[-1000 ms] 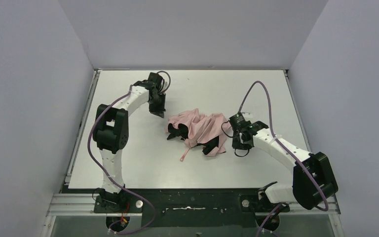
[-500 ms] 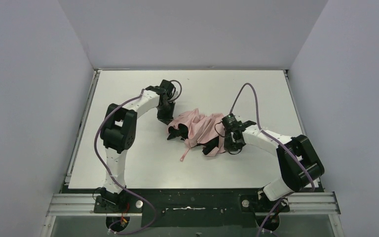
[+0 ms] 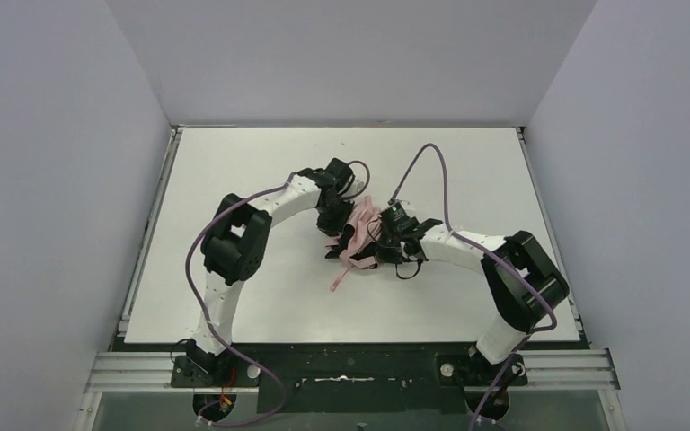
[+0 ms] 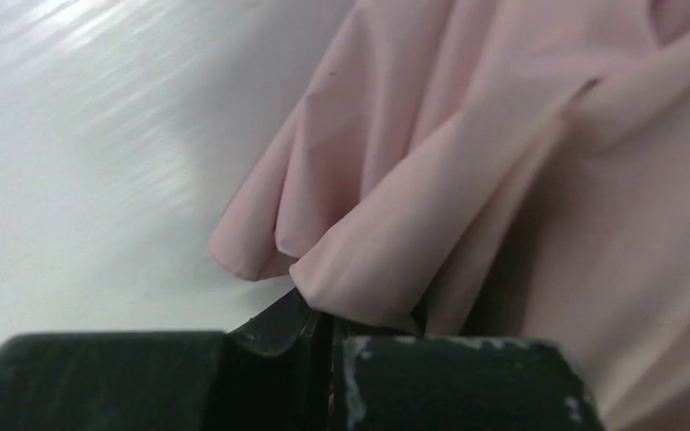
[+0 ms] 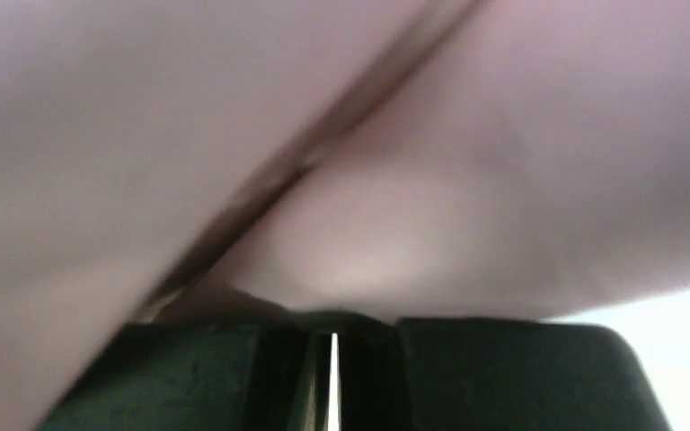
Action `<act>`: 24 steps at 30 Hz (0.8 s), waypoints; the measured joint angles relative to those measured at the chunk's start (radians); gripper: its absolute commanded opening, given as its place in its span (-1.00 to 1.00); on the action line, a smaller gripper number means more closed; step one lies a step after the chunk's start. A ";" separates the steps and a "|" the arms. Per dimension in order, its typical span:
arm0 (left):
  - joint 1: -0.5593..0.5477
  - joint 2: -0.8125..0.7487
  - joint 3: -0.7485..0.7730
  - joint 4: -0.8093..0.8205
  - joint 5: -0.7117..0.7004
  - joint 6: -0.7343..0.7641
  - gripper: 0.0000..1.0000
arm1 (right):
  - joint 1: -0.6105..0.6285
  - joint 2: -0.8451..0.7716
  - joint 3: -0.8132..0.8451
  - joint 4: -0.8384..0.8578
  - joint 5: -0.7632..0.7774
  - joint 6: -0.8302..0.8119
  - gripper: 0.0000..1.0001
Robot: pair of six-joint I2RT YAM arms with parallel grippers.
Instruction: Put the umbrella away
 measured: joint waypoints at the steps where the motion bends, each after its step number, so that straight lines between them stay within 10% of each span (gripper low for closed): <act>1: -0.014 0.011 0.016 -0.004 0.011 0.019 -1.00 | 0.003 0.006 0.000 0.021 -0.002 0.018 -1.00; 8: -0.057 0.072 0.124 -0.051 0.032 0.128 -0.96 | 0.032 0.031 -0.006 0.131 -0.028 0.097 -1.00; 15: -0.035 0.105 0.229 -0.108 -0.018 0.229 -0.28 | 0.110 0.005 -0.047 0.219 -0.127 0.071 -0.83; 24: 0.097 0.060 0.309 -0.108 -0.012 0.195 -0.22 | 0.150 -0.385 -0.101 -0.048 -0.084 -0.112 -0.76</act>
